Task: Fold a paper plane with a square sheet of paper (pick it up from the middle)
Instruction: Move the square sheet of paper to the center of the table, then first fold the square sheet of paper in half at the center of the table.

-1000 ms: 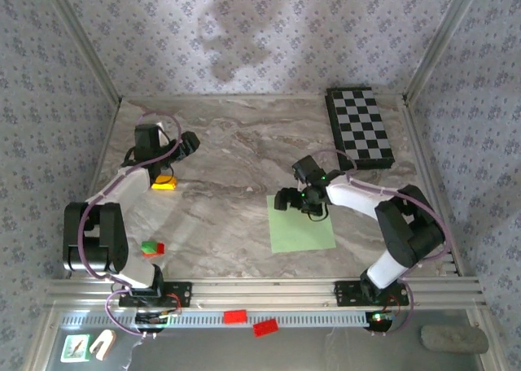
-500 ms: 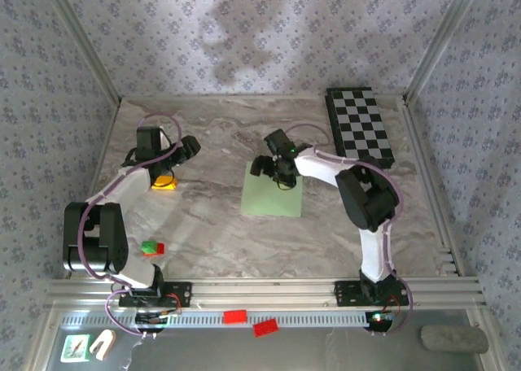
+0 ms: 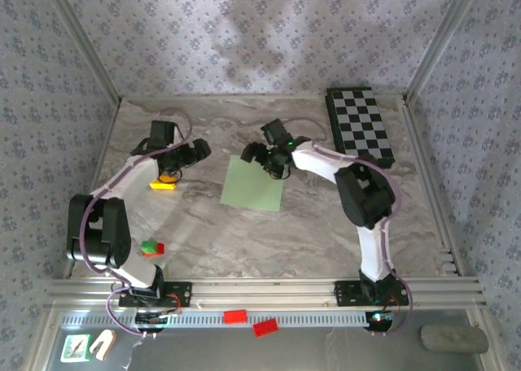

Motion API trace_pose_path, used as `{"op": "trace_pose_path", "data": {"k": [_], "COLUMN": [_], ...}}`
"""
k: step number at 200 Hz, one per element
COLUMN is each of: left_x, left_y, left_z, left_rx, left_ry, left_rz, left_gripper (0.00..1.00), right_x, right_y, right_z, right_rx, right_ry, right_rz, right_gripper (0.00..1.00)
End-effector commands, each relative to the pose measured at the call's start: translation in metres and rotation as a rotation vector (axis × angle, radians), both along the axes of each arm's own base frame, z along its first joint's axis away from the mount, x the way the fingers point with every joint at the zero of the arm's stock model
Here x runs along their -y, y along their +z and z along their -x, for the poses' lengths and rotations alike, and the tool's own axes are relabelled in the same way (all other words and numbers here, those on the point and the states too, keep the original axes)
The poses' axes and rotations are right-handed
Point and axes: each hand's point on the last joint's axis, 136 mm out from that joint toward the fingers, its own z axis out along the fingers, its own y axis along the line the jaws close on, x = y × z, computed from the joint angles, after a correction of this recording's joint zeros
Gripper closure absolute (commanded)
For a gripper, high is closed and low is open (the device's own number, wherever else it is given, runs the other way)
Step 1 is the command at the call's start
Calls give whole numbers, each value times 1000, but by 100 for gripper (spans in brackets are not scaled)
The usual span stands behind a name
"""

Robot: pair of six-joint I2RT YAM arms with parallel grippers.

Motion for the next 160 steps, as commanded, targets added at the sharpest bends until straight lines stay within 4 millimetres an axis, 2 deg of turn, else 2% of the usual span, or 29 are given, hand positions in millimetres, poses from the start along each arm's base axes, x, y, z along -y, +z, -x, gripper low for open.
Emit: {"op": "trace_pose_path", "data": {"k": [1,31,49,69,73,105,160], "left_x": [23,68,95,121,127,155,182], "left_y": [-9,-25,-33,-43,-45,-58,-79], "left_z": [12,17,17,20,21,23,29], "left_rx": [-81,-149,-169,-205,-208,-240,-302], "left_ry": [-111,-240,-297,-351,-361,-417,-488], "left_rz": [-111,-251,-312,-349,-354,-413,-460], "left_gripper": [0,0,0,2,2,3,5], "right_x": [50,108,132,148,153,164,174], "right_y": [40,28,25,28,16,9,0], "right_z": [-11,-6,-2,-1,7,11,13], "right_rx": [132,138,141,152,128,108,75], "right_ry": [-36,-62,-77,-102,-99,-122,-155], "right_rz": [41,167,228,264,279,296,305], "right_gripper": [5,0,0,0,0,0,0]}}
